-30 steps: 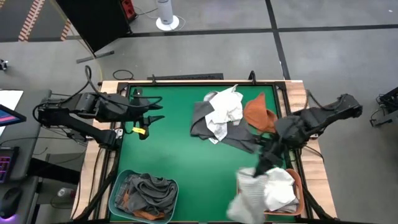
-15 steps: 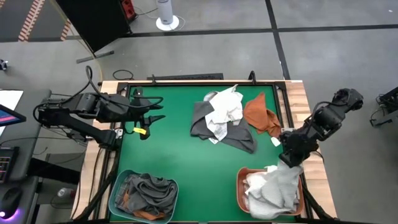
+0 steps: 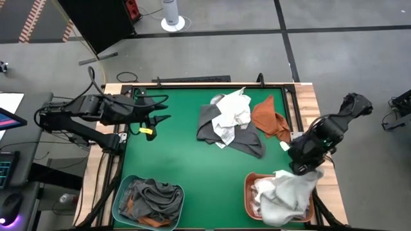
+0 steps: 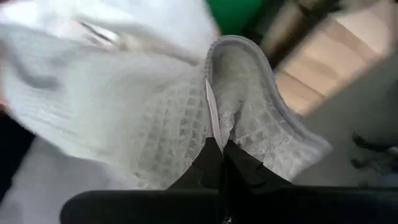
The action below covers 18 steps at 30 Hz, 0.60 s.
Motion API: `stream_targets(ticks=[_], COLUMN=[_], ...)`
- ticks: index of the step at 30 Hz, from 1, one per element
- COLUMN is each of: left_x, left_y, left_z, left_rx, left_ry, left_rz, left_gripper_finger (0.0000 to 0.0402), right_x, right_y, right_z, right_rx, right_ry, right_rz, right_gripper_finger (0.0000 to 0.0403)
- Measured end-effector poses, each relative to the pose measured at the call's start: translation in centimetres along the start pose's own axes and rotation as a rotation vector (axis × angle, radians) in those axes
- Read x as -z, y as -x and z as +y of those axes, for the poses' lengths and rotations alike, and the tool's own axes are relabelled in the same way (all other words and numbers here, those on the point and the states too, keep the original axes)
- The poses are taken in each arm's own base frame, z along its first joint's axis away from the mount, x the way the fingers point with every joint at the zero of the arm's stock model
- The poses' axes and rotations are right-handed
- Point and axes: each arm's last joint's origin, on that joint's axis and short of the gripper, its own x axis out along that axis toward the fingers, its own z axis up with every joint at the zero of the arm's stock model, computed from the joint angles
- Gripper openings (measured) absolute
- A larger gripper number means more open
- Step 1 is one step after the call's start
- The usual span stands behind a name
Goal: Sort towels by color in basket
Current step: Put the bottom light gray towel into the orange bin
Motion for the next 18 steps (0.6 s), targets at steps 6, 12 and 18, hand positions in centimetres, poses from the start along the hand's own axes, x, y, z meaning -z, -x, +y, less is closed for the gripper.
stream_targets(ticks=[6, 12, 18], left_x=[-0.2, -0.2, -0.2], left_y=[-0.2, -0.2, -0.2], left_z=[0.4, 0.5, 0.5], left_rx=[-0.02, -0.023, -0.022], left_ry=[0.017, 0.02, 0.031], left_rz=[-0.012, -0.012, -0.012], left_gripper_finger=[0.0151, 0.0151, 0.0151], right_x=[-0.3, -0.3, -0.7], right_y=[-0.9, -1.2, -1.5], right_z=[0.4, 1.3, 1.4], right_rx=[0.037, 0.004, 0.078], right_ry=[-0.068, -0.056, -0.237], right_rz=[-0.057, -0.039, -0.031], right_gripper_finger=[0.0029, 0.0031, 0.0026])
